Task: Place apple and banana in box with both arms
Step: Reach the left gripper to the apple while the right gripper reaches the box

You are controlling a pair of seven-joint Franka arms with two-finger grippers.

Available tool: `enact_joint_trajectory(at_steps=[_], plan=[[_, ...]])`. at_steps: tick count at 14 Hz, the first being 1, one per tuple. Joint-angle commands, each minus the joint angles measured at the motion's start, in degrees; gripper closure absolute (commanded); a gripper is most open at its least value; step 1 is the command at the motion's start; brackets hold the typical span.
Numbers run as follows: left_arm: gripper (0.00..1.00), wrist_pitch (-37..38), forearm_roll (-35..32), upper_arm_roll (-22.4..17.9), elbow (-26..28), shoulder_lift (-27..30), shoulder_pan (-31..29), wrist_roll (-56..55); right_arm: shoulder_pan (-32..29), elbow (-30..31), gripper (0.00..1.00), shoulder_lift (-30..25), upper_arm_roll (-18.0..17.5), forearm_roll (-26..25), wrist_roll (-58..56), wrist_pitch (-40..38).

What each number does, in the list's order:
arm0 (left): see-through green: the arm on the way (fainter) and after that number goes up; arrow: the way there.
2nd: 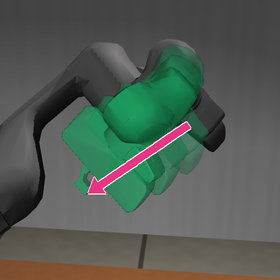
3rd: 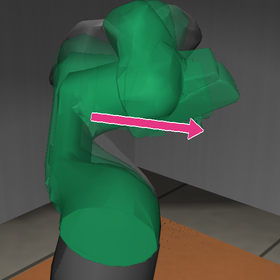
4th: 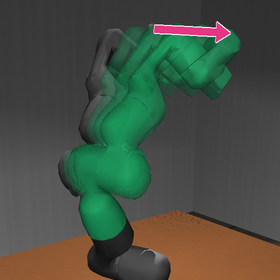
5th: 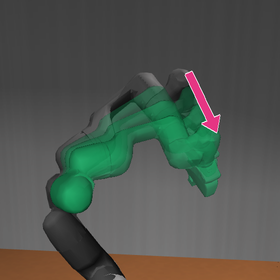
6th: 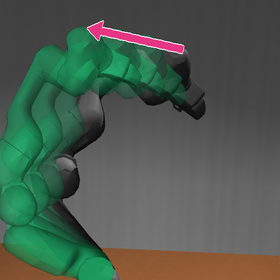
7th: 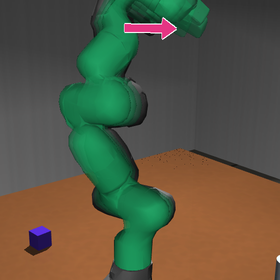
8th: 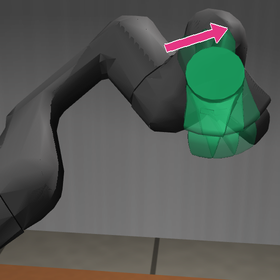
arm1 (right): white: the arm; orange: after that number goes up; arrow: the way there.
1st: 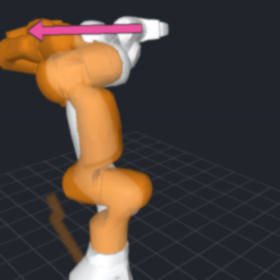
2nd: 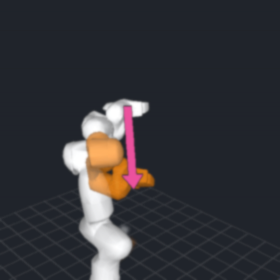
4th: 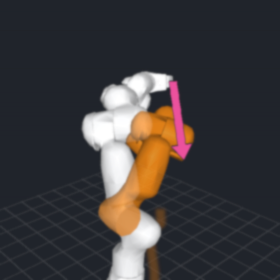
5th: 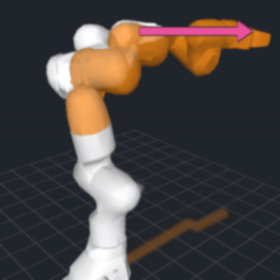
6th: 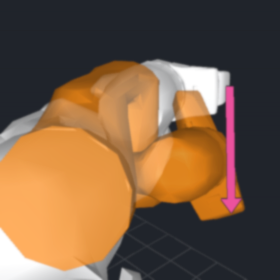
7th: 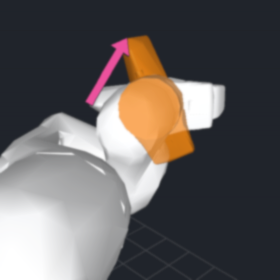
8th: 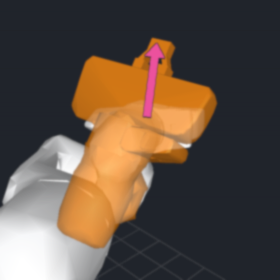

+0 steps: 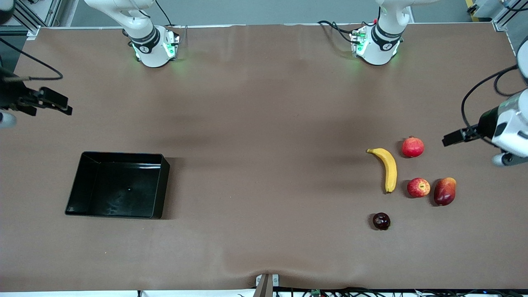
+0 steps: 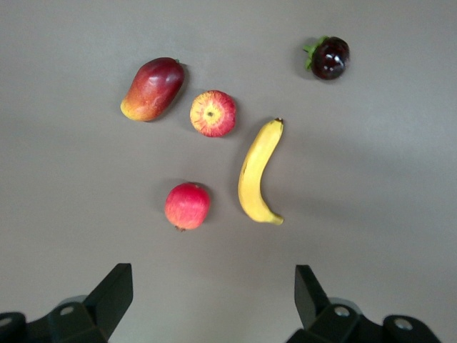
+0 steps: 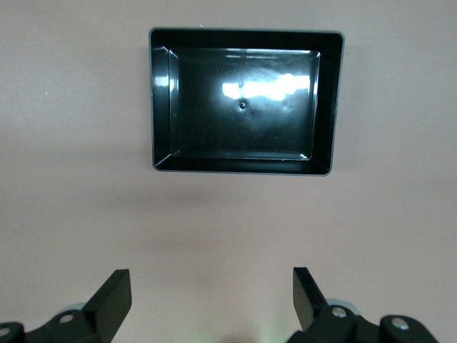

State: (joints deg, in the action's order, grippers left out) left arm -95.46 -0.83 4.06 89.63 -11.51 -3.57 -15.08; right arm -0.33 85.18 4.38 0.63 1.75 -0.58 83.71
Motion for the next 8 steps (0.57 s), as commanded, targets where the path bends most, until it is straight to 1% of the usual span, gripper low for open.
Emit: enact_joint_trajectory(at_steps=[1,2,4,6,8], plan=[[0.0,-2.7,-1.98,0.07,0.98,-2.54,0.31,-3.2,1.55,-0.63,0.0,3.78,-0.01,-0.43,0.5,0.4],[0.0,-3.93,-2.07,0.07,1.25,-3.69,0.23,-3.29,2.0,-1.15,0.0,5.01,0.07,-0.69,0.41,0.75],[0.0,-7.0,-1.98,0.16,2.38,-5.36,0.05,-3.29,1.83,-1.25,0.0,7.65,0.07,-0.78,-0.11,4.69],[0.0,-10.25,-1.98,0.07,4.14,-6.33,0.14,-3.64,0.43,-1.16,0.0,10.72,0.25,-0.61,-0.12,6.63],[0.0,-13.94,-1.98,0.07,6.25,-7.39,-0.03,-4.08,-1.5,-0.64,0.0,14.06,0.25,-0.7,-0.29,11.19]])
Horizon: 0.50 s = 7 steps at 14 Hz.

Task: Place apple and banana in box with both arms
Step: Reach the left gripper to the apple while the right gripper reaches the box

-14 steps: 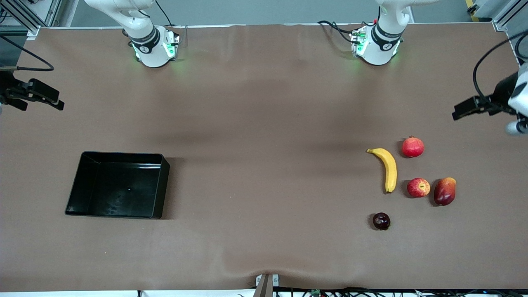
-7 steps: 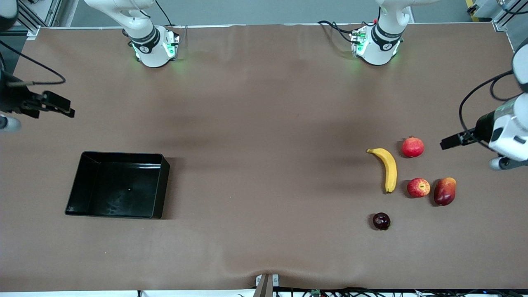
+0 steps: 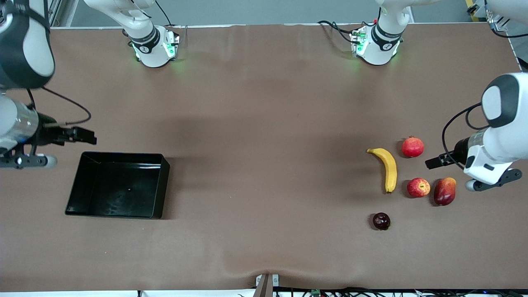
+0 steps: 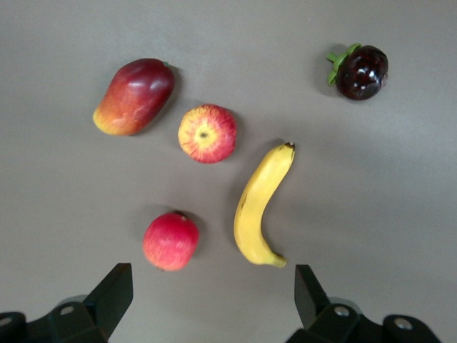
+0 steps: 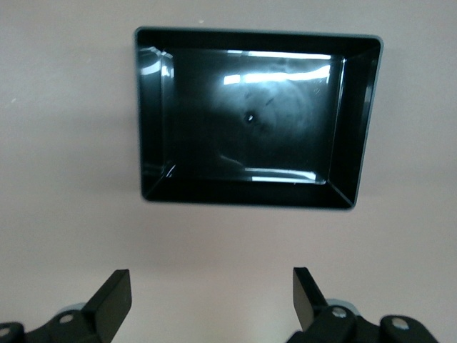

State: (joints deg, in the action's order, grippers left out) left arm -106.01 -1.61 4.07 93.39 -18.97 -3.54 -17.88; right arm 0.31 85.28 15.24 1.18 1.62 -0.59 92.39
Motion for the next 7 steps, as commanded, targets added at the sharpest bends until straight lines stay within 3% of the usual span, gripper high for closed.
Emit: enact_joint_trajectory(at_steps=[1,7], plan=[[0.0,-6.54,-1.21,0.06,4.41,-0.1,-0.32,-1.28,-3.63,-0.73,0.0,5.57,-0.3,-0.3,-1.24,3.84],[0.0,-18.6,-1.38,-0.03,8.12,-4.66,-3.05,-2.34,-9.18,0.58,0.0,14.99,-0.3,-0.21,-10.47,15.87]])
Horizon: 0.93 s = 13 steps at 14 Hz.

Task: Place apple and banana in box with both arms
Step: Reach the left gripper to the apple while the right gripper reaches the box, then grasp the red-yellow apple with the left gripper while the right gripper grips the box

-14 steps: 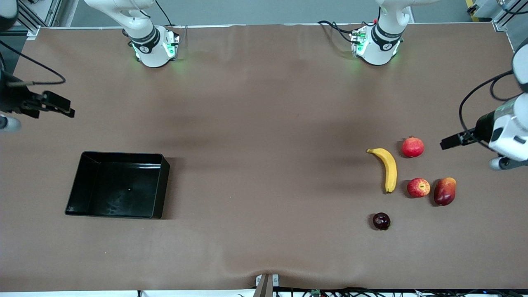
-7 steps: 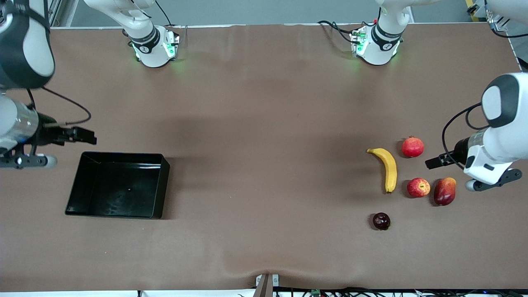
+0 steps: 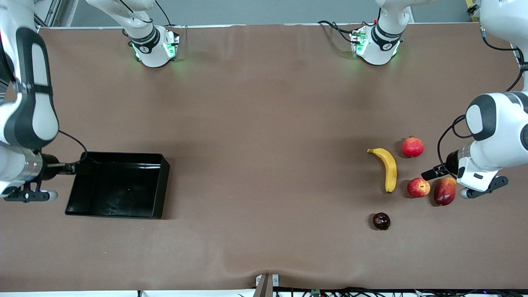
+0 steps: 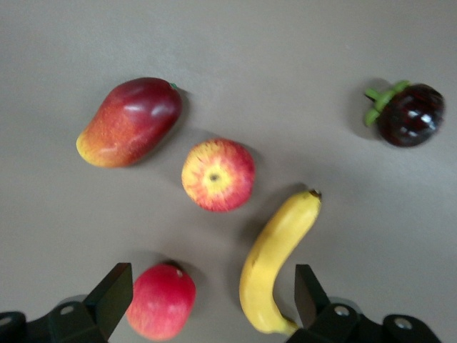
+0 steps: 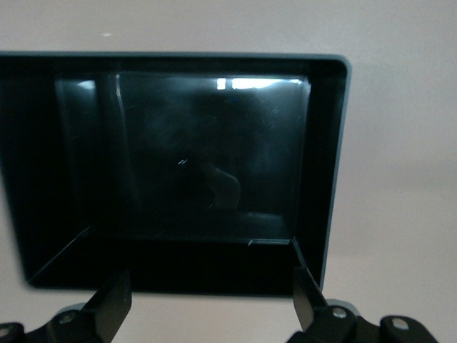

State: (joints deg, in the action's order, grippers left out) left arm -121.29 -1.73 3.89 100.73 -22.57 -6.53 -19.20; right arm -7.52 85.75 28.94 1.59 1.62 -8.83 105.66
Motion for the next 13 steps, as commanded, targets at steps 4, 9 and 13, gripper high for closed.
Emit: enact_joint_trajectory(at_steps=[4,9,13], plan=[[0.0,-10.88,-1.26,0.15,1.31,-5.37,-0.85,-1.01,-3.72,0.2,0.0,5.25,-0.71,-0.57,-6.54,8.94],[0.0,-16.52,-1.26,0.15,1.48,-10.03,-0.94,-1.01,-6.27,0.47,0.0,8.5,-0.62,-0.57,-6.98,11.23],[0.0,-18.1,-1.26,0.15,1.74,-11.53,-1.11,-0.92,-7.33,0.82,0.0,11.57,-0.71,-0.57,-7.07,14.21]])
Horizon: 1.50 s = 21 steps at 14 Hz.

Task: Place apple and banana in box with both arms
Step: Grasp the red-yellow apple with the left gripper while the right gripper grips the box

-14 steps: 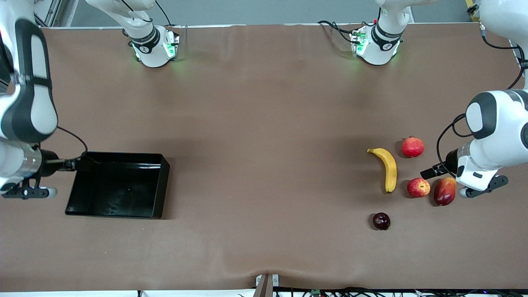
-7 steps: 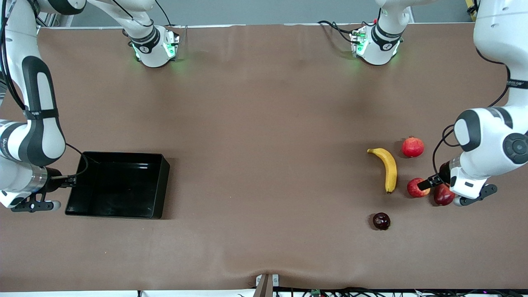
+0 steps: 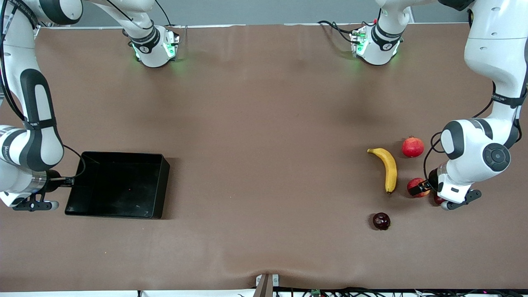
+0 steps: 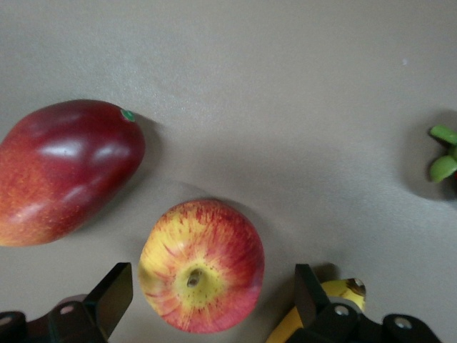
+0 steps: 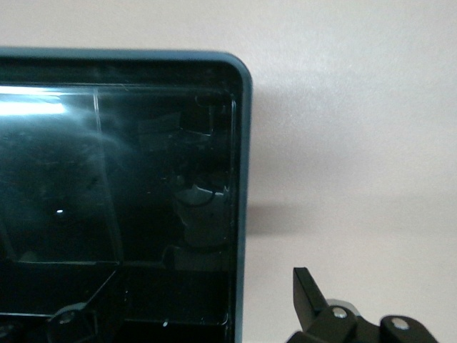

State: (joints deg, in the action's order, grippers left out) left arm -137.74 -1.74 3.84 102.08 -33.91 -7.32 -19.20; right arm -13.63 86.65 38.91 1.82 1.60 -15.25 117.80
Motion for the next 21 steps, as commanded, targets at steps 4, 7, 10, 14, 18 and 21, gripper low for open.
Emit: enact_joint_trajectory(at_steps=[4,7,10,14,18,21], plan=[[0.0,-2.79,-1.25,-0.06,0.57,-2.39,-0.32,-0.92,-1.58,3.34,0.28,2.48,-0.94,-0.46,-0.75,9.02],[0.65,-2.97,-1.25,0.03,0.4,-3.1,-0.15,-0.84,-1.49,3.35,1.0,2.48,-0.94,-0.46,-2.07,8.5],[1.0,-2.97,-1.25,0.03,0.13,-2.75,0.29,-1.01,-1.4,3.26,1.0,2.31,-0.94,-0.46,-2.07,8.41],[1.0,-2.27,-1.25,0.38,-0.48,-0.99,0.47,-0.75,-0.62,2.91,1.0,1.08,-0.94,-0.46,-1.8,8.23],[1.0,-1.57,-1.25,0.91,-0.48,1.56,0.64,-0.57,-0.35,2.03,1.0,-1.63,-1.29,-0.11,-1.89,5.43],[1.0,2.73,-1.25,1.43,-2.32,3.49,0.91,-0.66,0.7,1.94,1.0,-3.31,-1.38,0.07,-1.98,4.98]])
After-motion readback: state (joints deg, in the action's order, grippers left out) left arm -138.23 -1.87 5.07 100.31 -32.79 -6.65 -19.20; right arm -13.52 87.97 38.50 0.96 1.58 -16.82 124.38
